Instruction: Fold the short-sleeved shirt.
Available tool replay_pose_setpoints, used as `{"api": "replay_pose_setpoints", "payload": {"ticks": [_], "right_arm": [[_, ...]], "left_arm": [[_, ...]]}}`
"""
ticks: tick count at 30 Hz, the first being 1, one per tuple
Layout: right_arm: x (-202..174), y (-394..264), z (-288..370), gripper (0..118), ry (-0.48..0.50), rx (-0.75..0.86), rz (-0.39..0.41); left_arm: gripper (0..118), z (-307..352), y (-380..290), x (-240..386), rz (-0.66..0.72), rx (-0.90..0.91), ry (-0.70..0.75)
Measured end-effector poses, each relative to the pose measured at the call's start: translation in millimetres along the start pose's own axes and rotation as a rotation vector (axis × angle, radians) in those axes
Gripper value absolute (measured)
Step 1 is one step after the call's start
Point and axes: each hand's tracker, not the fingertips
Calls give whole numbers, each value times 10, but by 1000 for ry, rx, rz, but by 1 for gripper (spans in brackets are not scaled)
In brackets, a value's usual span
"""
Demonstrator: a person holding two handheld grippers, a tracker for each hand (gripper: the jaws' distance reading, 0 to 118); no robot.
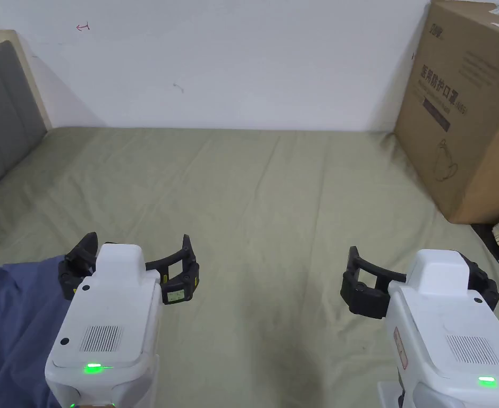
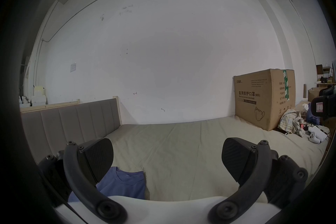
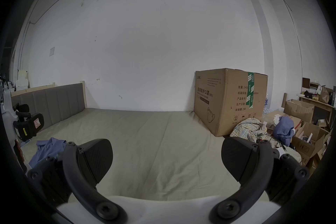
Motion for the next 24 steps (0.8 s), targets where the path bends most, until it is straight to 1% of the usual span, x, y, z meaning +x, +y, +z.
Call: {"api": "replay_pose_setpoints", "payload": {"ticks": [24], "right_arm": [[-23,41,6,117,4,9,15]], "left_arm": [[118,8,40,5,0,5,-14]]}}
